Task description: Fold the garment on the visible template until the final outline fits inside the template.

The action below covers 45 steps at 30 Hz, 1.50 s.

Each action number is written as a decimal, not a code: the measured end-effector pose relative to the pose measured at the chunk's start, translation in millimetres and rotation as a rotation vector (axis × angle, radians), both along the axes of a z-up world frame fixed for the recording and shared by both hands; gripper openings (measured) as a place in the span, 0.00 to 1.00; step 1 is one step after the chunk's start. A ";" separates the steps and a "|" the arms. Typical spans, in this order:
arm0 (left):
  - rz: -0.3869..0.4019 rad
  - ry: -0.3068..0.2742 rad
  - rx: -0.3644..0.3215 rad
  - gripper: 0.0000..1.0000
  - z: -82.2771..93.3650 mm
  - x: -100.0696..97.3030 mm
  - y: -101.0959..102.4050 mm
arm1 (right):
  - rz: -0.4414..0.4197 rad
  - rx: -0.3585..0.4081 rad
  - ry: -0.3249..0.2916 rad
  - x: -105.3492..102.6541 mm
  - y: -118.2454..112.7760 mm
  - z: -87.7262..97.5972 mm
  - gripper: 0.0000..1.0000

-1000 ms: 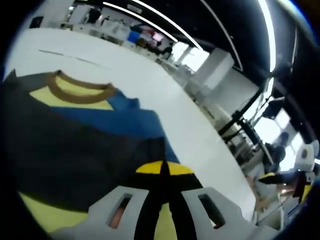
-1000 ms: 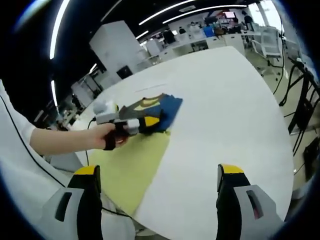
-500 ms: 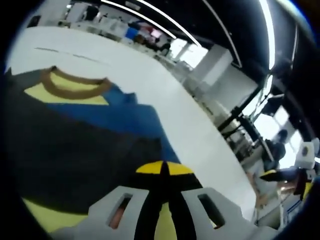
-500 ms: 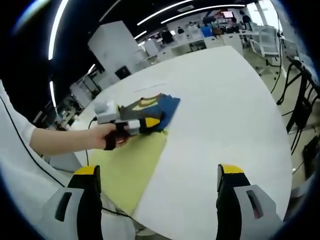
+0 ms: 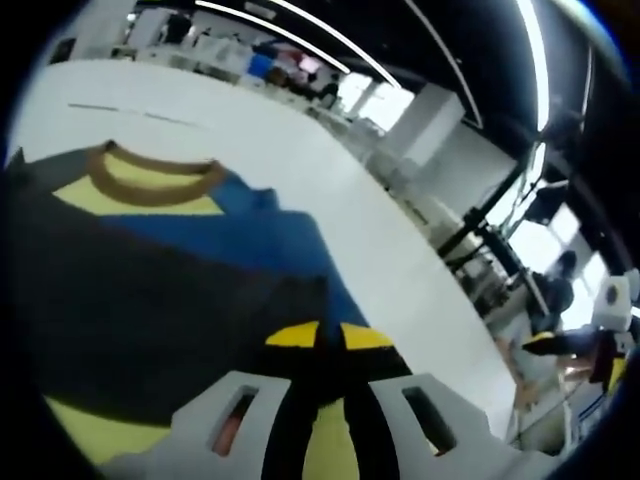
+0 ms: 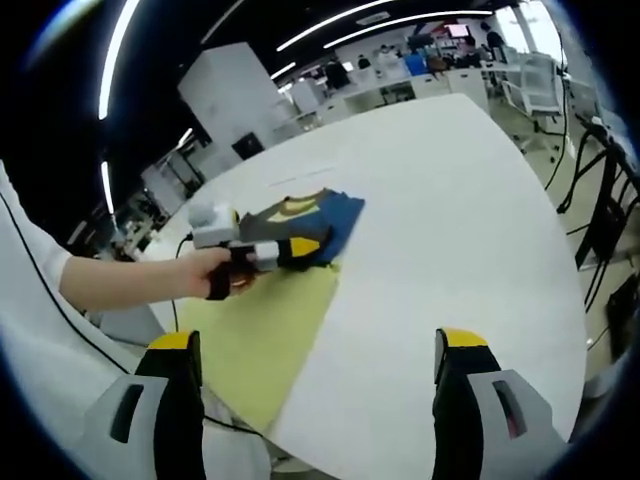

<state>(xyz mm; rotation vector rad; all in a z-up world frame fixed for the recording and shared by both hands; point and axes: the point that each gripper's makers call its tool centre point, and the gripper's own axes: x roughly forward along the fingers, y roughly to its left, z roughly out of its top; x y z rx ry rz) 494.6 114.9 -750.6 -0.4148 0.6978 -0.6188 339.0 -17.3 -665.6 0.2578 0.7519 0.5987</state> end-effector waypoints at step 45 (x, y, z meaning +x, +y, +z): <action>0.167 -0.059 0.152 0.49 50.6 -48.2 219.7 | 0.050 0.008 -0.042 16.5 68.7 6.0 0.96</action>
